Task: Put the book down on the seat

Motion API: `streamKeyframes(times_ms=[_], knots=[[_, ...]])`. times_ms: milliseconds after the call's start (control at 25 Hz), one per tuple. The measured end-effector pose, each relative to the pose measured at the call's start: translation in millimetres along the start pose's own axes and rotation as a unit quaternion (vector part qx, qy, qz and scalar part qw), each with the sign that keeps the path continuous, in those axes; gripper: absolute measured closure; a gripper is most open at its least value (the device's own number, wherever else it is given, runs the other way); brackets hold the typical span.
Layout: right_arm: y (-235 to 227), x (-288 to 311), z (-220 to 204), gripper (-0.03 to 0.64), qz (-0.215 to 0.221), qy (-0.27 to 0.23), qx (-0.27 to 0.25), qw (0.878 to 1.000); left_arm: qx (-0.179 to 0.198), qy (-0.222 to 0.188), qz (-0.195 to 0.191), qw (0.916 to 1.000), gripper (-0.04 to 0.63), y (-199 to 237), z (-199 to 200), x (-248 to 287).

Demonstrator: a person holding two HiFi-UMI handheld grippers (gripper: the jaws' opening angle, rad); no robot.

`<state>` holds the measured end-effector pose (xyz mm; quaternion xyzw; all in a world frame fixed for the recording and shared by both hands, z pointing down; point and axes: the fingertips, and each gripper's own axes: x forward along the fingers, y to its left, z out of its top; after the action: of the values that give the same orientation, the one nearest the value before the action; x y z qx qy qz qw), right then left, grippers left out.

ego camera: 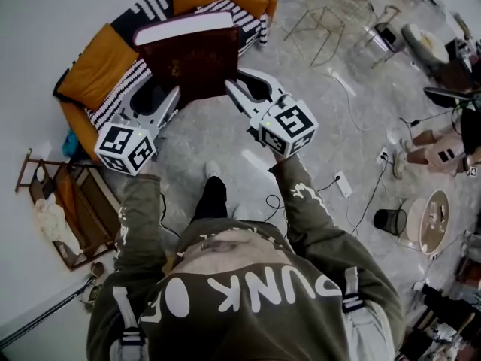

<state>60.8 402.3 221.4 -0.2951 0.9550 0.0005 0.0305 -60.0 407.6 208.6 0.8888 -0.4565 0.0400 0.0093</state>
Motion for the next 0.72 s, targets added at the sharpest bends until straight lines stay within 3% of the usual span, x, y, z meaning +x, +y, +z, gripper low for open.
streamKeyframes(times_ms=[480,720], knots=[[-111.9,140.2,-10.2,0.515,-0.036,0.014,-0.005,0.999,-0.027,-0.01,-0.036,0.9989,0.379,148.7,-4.7,115.0],[-164.3,188.2,-16.9,0.517,-0.046,0.021,0.001,0.999,-0.031,-0.003,-0.041,0.9987,0.379,198.7,-6.1,167.2]])
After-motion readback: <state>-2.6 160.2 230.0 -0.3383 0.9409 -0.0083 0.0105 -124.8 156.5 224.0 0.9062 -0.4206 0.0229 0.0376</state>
